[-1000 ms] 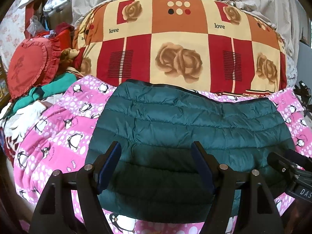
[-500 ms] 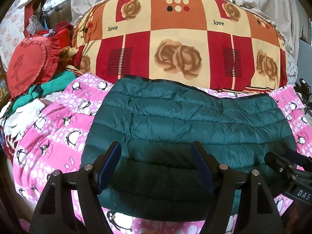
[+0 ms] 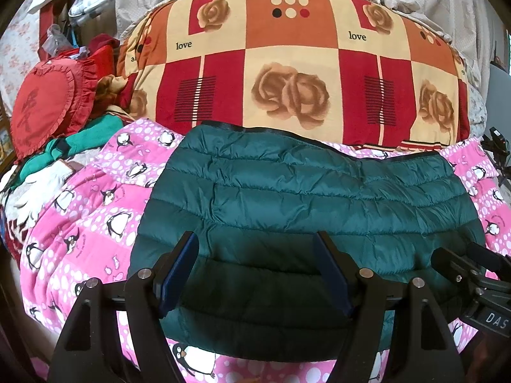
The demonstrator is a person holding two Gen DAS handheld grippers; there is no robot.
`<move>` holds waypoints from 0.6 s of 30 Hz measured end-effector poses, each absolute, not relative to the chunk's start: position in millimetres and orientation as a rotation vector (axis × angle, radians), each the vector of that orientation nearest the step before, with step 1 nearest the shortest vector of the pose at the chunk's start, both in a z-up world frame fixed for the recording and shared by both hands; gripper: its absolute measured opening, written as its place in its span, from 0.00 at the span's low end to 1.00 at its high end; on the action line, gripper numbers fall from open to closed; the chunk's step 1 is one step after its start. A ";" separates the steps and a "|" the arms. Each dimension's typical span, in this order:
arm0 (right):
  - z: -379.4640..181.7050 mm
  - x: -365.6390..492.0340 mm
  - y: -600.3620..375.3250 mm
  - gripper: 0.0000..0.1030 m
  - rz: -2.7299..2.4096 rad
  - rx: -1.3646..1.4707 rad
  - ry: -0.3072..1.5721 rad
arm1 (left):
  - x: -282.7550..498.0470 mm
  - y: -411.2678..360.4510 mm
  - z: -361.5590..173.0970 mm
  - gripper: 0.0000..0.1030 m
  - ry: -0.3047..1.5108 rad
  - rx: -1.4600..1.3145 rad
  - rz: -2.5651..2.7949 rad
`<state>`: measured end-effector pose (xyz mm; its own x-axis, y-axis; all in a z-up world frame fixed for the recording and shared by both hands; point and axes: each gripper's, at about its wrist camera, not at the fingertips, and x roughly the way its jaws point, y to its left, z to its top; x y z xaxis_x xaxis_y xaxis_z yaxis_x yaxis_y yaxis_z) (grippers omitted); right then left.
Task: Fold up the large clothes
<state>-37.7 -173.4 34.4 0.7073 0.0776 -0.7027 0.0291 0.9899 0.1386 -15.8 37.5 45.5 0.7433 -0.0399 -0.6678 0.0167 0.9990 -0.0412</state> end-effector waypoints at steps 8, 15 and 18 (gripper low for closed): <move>33.6 -37.1 -172.1 0.91 0.034 0.133 0.793 | -15.7 36.7 43.4 0.50 0.738 -0.032 -0.030; 32.6 -35.8 -172.3 0.91 0.037 0.132 0.799 | -14.9 36.5 40.6 0.50 0.747 -0.030 -0.033; 31.2 -35.2 -172.6 0.91 0.041 0.128 0.804 | -14.3 36.1 40.4 0.50 0.748 -0.030 -0.033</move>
